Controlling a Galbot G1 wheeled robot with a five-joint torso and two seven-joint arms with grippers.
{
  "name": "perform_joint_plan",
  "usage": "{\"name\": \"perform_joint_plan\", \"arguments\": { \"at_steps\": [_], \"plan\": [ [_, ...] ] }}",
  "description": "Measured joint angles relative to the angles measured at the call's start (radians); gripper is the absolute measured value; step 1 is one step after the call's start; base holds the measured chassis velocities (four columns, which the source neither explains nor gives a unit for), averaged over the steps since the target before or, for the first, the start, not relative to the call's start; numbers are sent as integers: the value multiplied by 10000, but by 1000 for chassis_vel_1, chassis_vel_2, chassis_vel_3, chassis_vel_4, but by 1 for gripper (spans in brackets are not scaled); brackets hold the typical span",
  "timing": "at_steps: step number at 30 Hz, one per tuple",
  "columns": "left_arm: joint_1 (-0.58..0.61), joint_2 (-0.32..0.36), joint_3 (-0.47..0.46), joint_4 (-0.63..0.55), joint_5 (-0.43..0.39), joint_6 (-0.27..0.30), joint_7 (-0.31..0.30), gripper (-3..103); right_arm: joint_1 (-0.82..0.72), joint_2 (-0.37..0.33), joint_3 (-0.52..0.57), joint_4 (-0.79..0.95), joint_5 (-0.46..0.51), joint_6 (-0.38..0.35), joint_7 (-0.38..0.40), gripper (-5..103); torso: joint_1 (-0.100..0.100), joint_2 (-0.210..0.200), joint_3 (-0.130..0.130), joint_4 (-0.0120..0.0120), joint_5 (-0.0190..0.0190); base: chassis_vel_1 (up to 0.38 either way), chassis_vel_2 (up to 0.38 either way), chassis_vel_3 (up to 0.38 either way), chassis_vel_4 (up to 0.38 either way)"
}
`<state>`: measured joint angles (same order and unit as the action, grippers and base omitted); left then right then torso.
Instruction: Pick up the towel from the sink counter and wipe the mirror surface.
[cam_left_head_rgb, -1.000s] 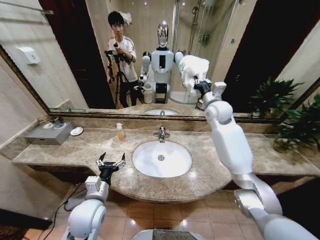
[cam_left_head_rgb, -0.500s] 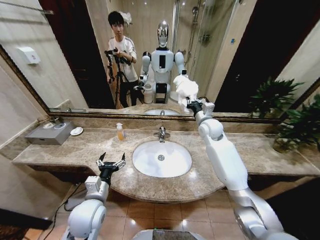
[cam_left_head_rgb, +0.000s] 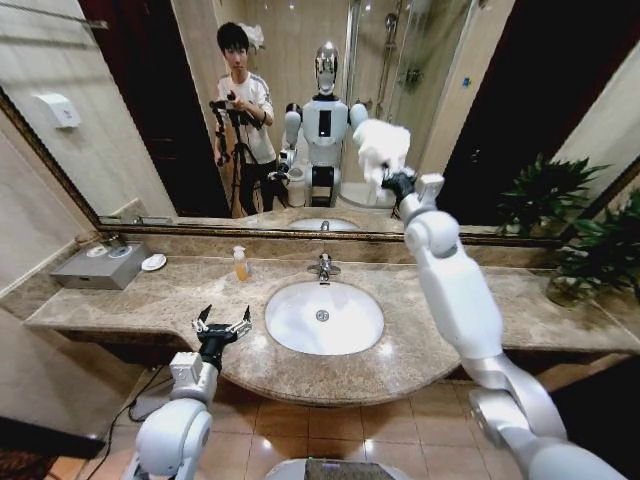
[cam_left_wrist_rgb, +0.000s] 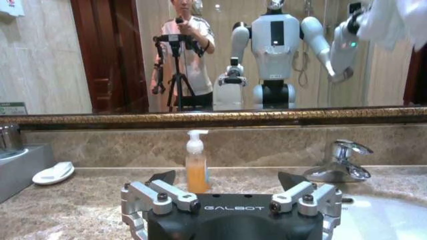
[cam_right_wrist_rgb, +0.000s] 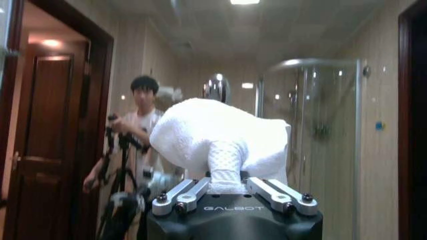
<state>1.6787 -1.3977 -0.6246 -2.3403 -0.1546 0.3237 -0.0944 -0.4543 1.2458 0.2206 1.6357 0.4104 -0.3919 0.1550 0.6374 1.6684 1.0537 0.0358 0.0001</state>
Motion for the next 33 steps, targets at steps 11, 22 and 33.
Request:
{"name": "perform_joint_plan", "arguments": {
  "at_steps": [11,22,33],
  "plan": [
    [0,0,1,0,0,0,0,100,-107,-14,-45,159,90,28,15,10,0,0,0,1,0,0,0,0,0],
    [0,0,1,0,0,0,0,100,1412,-252,-62,127,789,-297,341,10,0,0,-1,1,-3,0,0,0,0],
    [0,0,0,0,0,0,0,100,-418,41,-11,88,183,36,-8,10,0,0,0,-2,0,0,0,0,0]
  ]
}}
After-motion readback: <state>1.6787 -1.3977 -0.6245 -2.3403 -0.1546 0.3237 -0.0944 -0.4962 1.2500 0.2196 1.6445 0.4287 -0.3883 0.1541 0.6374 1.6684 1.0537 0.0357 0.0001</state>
